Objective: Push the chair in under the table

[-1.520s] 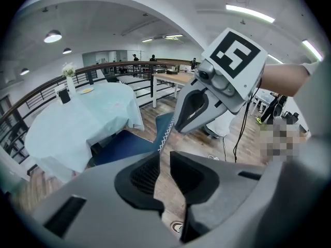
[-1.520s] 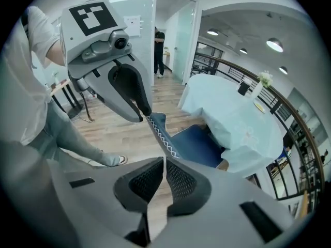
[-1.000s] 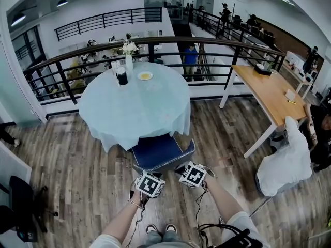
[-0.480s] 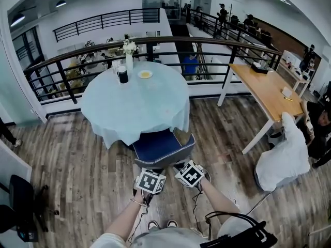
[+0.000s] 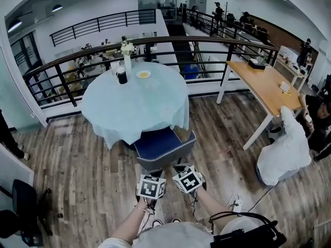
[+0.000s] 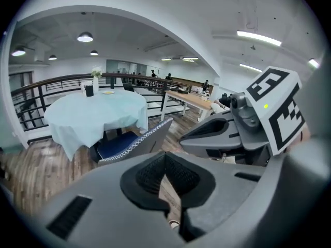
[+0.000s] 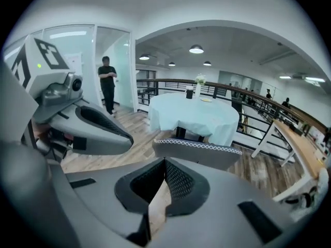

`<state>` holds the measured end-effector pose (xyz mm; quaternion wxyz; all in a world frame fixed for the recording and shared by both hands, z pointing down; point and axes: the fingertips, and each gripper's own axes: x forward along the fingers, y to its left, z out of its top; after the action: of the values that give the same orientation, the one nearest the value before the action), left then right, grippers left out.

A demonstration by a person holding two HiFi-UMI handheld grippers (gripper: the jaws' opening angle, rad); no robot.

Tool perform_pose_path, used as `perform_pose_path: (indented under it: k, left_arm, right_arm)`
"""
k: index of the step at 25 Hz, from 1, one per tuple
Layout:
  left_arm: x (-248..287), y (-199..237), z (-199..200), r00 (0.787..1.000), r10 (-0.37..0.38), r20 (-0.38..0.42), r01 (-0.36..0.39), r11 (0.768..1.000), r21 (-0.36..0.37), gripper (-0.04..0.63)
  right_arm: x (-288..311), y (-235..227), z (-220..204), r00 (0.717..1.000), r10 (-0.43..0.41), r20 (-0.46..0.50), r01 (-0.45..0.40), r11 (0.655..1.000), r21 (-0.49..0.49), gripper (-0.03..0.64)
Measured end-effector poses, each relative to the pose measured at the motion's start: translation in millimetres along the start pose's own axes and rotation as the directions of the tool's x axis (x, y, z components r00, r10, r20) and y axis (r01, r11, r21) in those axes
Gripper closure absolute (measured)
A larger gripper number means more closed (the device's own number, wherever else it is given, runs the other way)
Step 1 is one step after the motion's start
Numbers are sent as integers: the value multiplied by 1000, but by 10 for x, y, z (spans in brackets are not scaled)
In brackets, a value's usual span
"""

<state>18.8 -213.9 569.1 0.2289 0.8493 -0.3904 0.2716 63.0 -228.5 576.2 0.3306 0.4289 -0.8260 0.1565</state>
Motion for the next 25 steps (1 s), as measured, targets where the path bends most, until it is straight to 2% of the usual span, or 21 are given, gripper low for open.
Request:
perform_pose_path:
  k: [4, 7, 13, 20, 25]
  left_arm:
    - [-66, -29, -90, 999, 13, 32, -11, 997, -80, 591]
    - [-114, -46, -137, 998, 47, 52, -41, 994, -106, 591]
    - [-170, 14, -232, 990, 110, 91, -95, 983, -157, 591]
    - [-195, 12, -272, 986, 135, 95, -117, 977, -176, 592]
    - [-203, 20, -255, 984, 145, 101, -125, 976, -180, 592]
  right_arm:
    - [-97, 85, -76, 999, -17, 31, 11, 983, 184, 600]
    - [-198, 114, -111, 996, -65, 63, 46, 963, 264, 600]
    - [-265, 122, -282, 979, -185, 85, 152, 941, 302, 600]
    - [-354, 106, -274, 967, -234, 102, 192, 930, 314, 600]
    - [-371, 103, -235, 965, -235, 118, 186, 928, 323, 600]
